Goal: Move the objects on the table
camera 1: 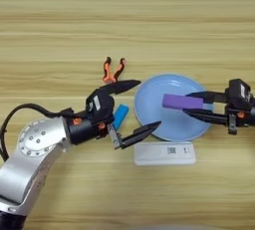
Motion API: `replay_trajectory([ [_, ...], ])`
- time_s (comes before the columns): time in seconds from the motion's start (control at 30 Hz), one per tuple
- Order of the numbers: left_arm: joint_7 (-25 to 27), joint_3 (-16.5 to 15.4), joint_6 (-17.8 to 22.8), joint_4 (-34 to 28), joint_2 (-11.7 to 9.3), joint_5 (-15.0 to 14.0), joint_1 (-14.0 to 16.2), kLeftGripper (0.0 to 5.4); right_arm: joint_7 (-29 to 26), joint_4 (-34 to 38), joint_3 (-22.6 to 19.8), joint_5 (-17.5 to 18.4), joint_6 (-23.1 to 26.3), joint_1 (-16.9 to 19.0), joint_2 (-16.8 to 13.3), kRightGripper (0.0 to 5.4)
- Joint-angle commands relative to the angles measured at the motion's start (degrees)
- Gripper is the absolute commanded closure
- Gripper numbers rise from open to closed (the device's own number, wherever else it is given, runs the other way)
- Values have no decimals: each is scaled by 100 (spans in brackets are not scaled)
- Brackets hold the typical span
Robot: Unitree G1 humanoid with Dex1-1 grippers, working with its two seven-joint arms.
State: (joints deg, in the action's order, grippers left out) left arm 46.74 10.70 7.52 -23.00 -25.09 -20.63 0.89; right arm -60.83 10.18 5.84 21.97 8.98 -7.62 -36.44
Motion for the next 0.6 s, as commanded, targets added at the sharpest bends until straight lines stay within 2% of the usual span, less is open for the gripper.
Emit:
replay_trajectory([
  [0.03, -150, -20, -243, 157, 120, 164, -8, 0, 469, -293, 42, -298, 102, 103, 205, 398],
  [0.5, -644, -134, -669, 611, 564, 264, 27, 0, 1782, -763, 288, -733, 507, 90, 1182, 398],
  [0.6, -905, -225, -729, 709, 760, 283, 43, 0, 2115, -973, 289, -870, 528, -28, 1426, 398],
])
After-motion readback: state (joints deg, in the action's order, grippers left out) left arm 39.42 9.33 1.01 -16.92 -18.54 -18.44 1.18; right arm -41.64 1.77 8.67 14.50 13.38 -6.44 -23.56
